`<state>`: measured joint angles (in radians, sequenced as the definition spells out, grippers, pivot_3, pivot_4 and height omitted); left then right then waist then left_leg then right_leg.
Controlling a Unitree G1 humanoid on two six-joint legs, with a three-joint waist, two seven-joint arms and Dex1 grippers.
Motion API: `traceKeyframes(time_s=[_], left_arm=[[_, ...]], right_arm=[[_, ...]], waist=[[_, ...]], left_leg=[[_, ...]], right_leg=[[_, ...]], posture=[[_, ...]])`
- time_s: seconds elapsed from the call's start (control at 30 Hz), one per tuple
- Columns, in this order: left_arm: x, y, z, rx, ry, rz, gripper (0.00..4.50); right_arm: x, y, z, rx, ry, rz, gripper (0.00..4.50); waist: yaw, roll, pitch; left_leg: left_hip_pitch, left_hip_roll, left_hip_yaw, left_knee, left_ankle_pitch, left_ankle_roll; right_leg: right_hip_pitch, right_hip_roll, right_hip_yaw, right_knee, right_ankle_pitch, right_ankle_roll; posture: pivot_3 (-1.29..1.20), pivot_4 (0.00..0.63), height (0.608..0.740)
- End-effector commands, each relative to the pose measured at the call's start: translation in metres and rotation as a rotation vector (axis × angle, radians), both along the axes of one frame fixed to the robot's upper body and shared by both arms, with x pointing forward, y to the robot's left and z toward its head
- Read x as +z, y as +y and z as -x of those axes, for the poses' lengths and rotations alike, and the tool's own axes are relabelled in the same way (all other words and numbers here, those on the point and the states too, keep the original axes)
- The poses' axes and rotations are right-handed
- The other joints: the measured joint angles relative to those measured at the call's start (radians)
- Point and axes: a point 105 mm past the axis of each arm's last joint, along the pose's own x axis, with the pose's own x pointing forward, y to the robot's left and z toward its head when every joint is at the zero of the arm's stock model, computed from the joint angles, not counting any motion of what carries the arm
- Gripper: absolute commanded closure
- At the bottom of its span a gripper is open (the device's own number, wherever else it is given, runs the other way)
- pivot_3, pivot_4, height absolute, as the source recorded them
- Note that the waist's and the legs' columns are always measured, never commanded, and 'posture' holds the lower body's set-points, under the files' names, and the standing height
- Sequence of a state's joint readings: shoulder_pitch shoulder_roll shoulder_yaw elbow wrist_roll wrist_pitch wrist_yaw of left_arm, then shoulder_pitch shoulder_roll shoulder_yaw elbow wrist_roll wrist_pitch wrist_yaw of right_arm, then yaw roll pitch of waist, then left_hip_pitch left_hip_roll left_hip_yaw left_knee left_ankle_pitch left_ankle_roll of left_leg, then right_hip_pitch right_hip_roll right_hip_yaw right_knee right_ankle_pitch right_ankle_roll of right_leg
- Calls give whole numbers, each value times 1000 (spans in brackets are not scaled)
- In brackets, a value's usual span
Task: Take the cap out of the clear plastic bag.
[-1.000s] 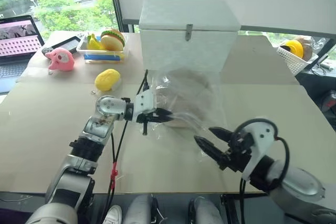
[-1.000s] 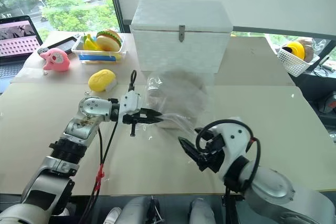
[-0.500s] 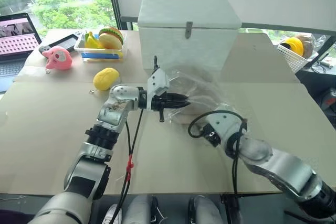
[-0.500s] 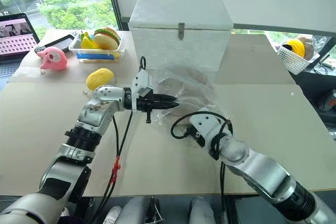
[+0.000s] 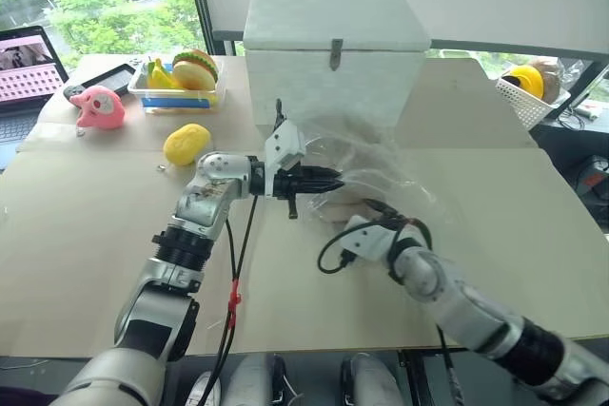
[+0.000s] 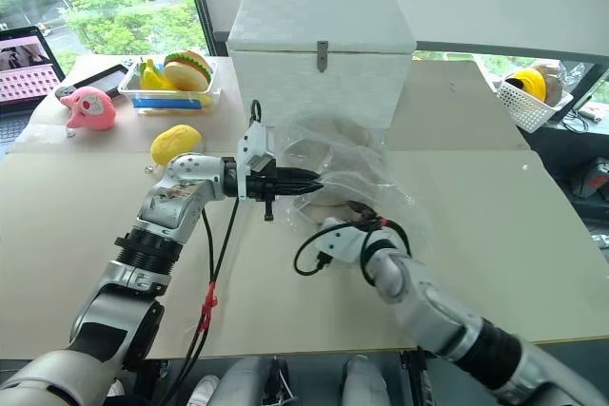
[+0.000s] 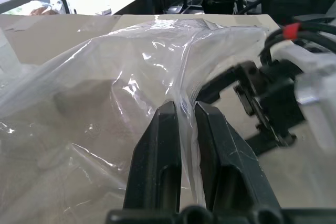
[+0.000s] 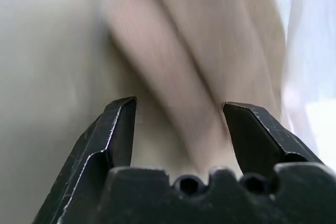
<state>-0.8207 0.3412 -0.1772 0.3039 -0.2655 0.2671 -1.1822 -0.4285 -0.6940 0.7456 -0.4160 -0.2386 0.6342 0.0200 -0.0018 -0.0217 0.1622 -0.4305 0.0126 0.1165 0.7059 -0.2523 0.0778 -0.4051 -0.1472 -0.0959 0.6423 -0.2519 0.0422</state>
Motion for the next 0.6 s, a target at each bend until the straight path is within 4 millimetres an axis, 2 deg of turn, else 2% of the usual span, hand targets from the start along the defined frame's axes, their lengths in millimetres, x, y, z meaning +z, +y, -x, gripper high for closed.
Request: traceKeyframes(time_s=[0.03, 0.07, 0.13, 0.17, 0.33, 0.43, 0.6], left_arm=[[13, -2, 5, -13, -44, 29, 3922], [13, -2, 5, -12, -44, 28, 3922], [13, -1, 5, -9, -43, 27, 3995], [13, -1, 4, -7, -42, 27, 3995], [13, 0, 5, -4, -39, 27, 3995], [12, 0, 5, -2, -37, 27, 3995], [12, 0, 5, 0, -37, 26, 3995]], right_arm=[[13, 0, -13, -22, -98, -13, 854], [12, -2, -14, -32, -98, -12, 854], [9, -5, -14, -37, -96, 7, 1698], [8, -6, -14, -38, -97, 14, 1837], [5, -10, -13, -45, -101, 36, 3659], [3, -11, -12, -50, -96, 37, 4381], [3, -14, -12, -66, -89, 32, 4444]], waist=[[1, 0, 0], [2, 0, 0], [2, 0, 0], [2, 0, 0], [0, 0, 0], [0, 0, 0], [0, 0, 0]], left_leg=[[0, 0, -1, 0, 0, 0], [0, 0, -1, 0, 0, 0], [0, 0, -1, 0, 0, 0], [0, 0, -1, 0, 0, 0], [0, 0, -1, 0, 0, -1], [1, 0, -1, 0, 1, -1], [3, 0, -1, 1, 1, -2]], right_leg=[[1, 0, -1, 0, 0, 0], [1, 0, -1, 0, 0, 0], [1, 0, -1, 0, 0, 0], [1, 0, -1, 0, 0, 0], [1, 0, -1, 1, 0, 0], [1, 0, 0, 1, 0, 0], [2, 0, 0, 3, 0, 0]], posture=[[0, 150, 723], [0, 150, 723], [0, 150, 723], [0, 150, 723], [0, 150, 723], [0, 150, 723], [0, 150, 723]])
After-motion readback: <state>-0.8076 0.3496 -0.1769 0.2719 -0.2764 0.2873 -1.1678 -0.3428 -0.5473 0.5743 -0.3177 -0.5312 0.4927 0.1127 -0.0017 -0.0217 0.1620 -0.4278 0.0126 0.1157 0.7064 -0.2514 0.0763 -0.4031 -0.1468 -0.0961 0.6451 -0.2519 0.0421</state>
